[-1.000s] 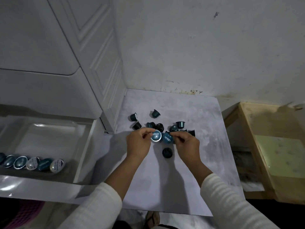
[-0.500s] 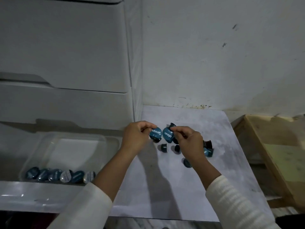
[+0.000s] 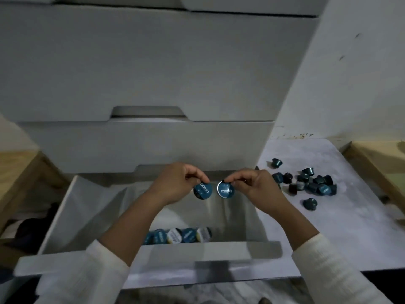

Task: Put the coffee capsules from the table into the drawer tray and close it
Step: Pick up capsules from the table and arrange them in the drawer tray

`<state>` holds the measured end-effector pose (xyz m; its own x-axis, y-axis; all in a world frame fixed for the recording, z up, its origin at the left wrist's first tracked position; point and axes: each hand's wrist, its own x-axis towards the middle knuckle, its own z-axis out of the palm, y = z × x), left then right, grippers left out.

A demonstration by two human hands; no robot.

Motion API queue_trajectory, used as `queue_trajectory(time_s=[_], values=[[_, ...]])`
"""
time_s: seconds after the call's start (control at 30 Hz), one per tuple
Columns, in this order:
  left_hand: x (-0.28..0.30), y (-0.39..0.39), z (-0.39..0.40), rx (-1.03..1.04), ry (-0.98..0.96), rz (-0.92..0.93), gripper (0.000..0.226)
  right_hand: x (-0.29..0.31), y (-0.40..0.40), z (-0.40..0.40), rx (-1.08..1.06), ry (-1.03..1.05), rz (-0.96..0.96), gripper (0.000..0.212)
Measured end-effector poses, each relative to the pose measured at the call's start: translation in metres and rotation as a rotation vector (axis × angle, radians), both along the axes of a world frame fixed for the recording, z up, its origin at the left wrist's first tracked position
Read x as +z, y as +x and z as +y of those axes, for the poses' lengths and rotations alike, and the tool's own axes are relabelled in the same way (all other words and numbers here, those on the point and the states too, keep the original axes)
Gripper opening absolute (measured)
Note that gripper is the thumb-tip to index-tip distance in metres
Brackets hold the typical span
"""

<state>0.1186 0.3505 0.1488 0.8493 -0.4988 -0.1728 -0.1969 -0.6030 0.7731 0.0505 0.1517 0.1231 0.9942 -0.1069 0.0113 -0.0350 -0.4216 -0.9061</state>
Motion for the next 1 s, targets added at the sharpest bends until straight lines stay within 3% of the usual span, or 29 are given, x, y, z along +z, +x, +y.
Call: queue_trajectory(time_s=[0.37, 0.7, 1.0], values=[[-0.050, 0.037, 0.135, -0.080, 0.336, 0.026, 0.025, -0.033, 0.050, 0.138, 0.226, -0.221, 0.218, 0.018], [-0.084, 0.043, 0.148, -0.155, 0.502, 0.019, 0.032, -0.068, 0.076, 0.173, 0.302, -0.381, 0.367, 0.017], [-0.081, 0.042, 0.142, -0.159, 0.540, -0.060, 0.028, -0.076, 0.082, 0.182, 0.297, -0.384, 0.465, 0.017]])
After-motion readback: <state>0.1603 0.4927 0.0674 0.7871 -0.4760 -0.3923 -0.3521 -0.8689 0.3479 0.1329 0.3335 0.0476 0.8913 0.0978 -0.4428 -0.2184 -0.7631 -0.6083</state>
